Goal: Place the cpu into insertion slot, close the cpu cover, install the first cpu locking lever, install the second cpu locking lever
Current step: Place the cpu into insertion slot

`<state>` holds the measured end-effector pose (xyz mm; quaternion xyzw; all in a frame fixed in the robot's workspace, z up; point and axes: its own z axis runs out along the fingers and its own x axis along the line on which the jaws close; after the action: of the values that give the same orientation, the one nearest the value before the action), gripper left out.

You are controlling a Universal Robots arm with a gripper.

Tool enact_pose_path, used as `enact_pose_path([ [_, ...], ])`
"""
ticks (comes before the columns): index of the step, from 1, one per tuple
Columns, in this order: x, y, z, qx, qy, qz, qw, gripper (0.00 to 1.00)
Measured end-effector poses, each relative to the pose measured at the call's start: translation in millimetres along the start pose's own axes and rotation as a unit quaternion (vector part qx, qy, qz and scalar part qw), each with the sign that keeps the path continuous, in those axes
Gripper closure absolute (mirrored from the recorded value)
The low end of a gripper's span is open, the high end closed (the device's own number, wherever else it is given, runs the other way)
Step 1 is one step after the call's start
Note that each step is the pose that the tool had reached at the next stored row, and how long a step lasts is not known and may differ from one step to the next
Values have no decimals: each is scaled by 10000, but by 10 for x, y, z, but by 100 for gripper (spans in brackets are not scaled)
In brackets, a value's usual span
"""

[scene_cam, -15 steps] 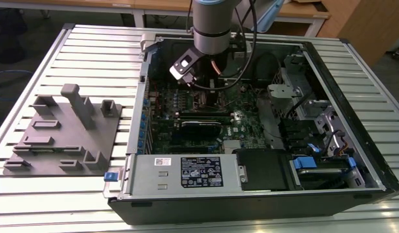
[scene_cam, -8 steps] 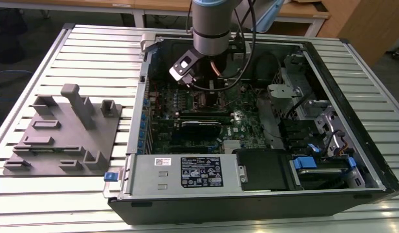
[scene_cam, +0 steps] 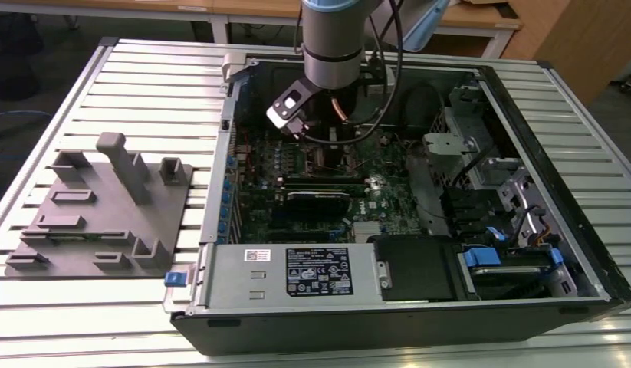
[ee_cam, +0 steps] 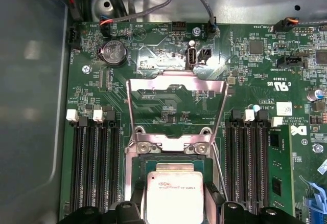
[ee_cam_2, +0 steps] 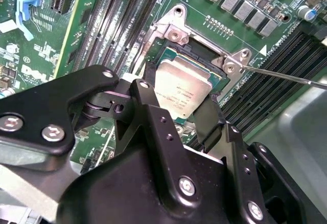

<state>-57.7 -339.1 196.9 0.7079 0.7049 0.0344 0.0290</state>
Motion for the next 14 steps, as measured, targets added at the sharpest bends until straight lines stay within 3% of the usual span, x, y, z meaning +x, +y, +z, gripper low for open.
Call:
enact_pose_path([
  [14, 15, -9, 30, 0, 0, 2, 10000, 46],
])
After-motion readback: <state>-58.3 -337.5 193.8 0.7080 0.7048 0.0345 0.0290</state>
